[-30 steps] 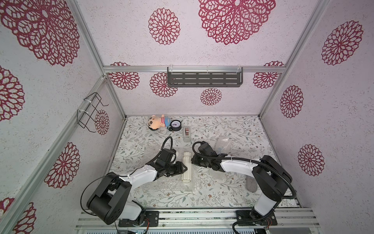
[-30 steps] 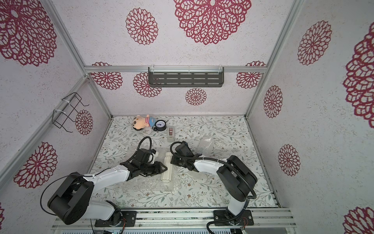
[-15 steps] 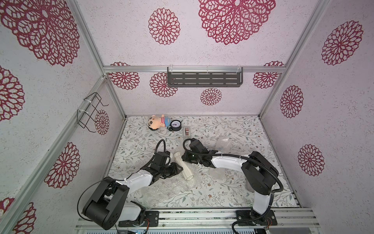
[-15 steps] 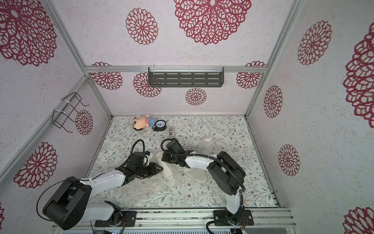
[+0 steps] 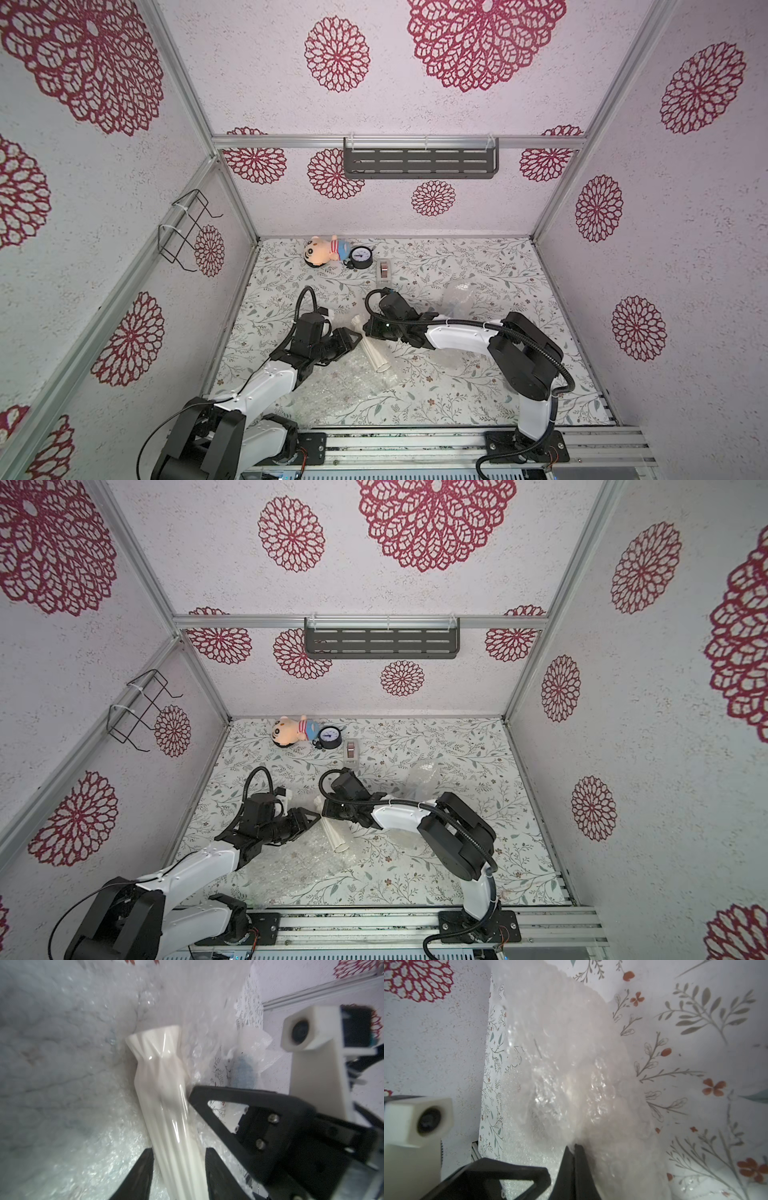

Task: Wrap vases in bubble wrap
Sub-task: Wrap the vase in bubble wrap.

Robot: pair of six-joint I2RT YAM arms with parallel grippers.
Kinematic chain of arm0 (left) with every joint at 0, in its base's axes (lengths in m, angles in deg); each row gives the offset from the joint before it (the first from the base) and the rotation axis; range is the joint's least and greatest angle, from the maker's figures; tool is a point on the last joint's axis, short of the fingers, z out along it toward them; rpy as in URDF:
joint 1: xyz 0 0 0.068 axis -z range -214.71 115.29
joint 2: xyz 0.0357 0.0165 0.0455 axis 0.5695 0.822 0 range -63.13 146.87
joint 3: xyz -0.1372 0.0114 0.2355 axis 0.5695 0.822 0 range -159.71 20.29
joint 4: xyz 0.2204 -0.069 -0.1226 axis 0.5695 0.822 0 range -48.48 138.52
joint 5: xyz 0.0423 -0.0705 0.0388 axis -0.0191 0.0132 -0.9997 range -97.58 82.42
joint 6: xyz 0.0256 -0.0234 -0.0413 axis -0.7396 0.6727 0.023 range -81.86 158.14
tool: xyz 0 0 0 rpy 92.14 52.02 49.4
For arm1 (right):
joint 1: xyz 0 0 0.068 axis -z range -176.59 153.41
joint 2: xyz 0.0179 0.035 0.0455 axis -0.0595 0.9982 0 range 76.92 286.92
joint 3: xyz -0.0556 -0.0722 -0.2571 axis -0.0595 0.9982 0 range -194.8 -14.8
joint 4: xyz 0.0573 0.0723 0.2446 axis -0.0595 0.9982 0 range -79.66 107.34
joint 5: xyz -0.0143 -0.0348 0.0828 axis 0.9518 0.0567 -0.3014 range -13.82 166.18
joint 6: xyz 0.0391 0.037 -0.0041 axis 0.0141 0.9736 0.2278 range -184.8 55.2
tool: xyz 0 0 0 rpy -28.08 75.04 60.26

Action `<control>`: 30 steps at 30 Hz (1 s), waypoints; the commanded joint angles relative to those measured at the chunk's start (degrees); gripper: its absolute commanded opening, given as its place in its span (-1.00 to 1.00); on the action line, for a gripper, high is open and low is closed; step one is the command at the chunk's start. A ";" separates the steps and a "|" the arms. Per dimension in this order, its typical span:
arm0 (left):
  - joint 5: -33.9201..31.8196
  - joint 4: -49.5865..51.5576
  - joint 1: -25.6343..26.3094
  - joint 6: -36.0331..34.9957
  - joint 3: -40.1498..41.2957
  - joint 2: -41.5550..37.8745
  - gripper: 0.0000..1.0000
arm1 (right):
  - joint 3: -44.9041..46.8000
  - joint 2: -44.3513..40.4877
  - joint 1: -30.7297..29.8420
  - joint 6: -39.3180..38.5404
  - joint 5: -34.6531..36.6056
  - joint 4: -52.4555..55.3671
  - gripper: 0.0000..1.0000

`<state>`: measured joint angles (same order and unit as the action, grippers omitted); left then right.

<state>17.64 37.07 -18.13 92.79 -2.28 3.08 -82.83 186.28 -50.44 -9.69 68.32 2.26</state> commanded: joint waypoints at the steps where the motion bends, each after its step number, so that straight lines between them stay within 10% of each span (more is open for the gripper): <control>1: 0.94 -0.27 -3.40 0.63 -1.79 -1.35 -0.08 | -1.71 0.89 -0.63 -0.73 -0.41 -1.18 -0.98; 16: 5.63 -6.01 -5.82 -3.04 -12.68 15.42 -0.08 | -1.94 1.48 -1.28 -0.80 -0.06 -1.91 -0.99; 30: 3.87 -8.00 -5.26 -5.24 -13.25 21.51 -0.84 | -2.63 1.29 -1.43 -2.26 -0.22 -1.24 -0.91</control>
<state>22.20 29.79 -23.60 88.95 -14.43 23.69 -83.79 187.81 -51.62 -10.08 68.30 0.51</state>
